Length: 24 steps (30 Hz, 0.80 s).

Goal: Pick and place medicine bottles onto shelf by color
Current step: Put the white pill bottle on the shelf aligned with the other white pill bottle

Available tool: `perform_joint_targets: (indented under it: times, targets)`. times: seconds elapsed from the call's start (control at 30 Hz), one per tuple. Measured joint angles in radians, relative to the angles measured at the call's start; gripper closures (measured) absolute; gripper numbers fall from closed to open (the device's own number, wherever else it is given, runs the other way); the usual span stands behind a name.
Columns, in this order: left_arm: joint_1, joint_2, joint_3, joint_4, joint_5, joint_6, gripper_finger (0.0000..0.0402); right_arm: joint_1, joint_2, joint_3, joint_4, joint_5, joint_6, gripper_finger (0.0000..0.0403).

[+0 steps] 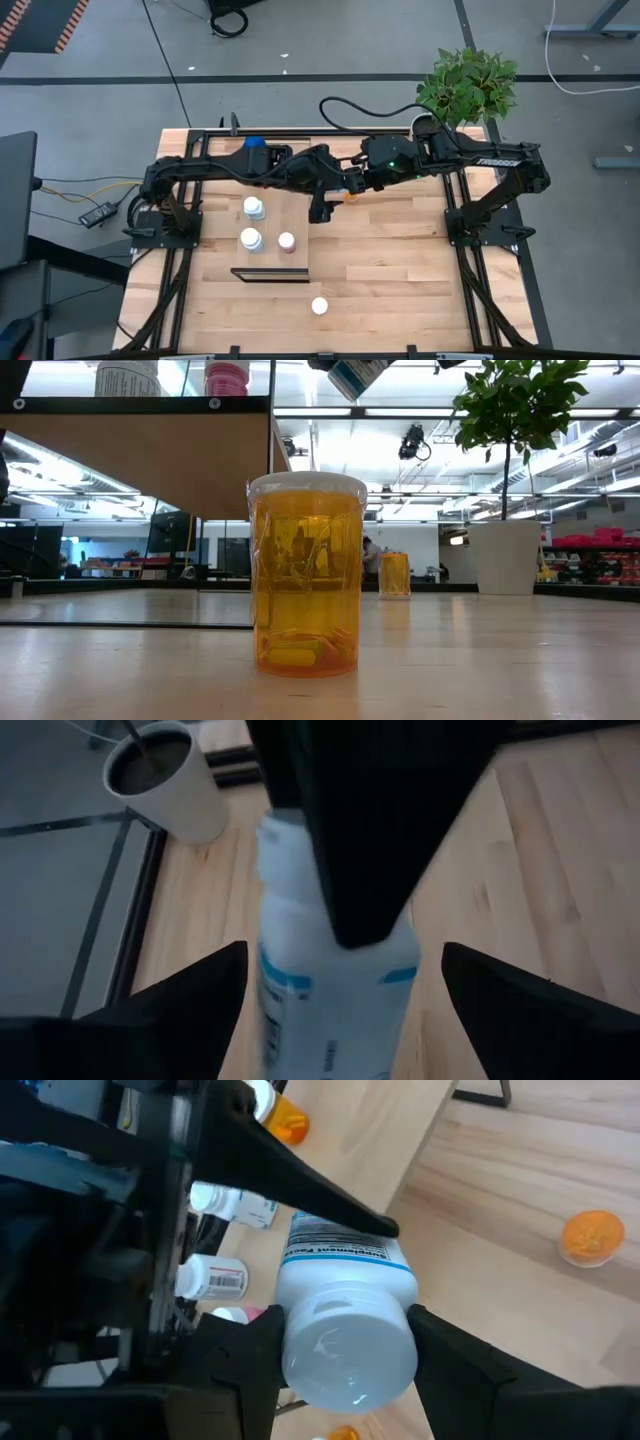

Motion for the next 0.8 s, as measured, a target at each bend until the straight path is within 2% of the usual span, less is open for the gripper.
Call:
perform_joint_targets:
  times: [0.53, 0.63, 0.8]
  targets:
    - [-0.002, 0.001, 0.0, 0.003, -0.005, -0.04, 0.0217, 0.0, 0.0, 0.0, -0.005, -0.006, -0.01, 0.0205]
    - [-0.002, 0.001, 0.0, 0.003, -0.004, -0.049, 0.0222, 0.0, 0.0, 0.0, -0.004, -0.006, -0.017, 0.02]
    - [0.002, 0.001, 0.0, 0.0, 0.003, -0.081, 0.0205, 0.0, 0.0, 0.0, -0.004, 0.0, -0.057, 0.0179]
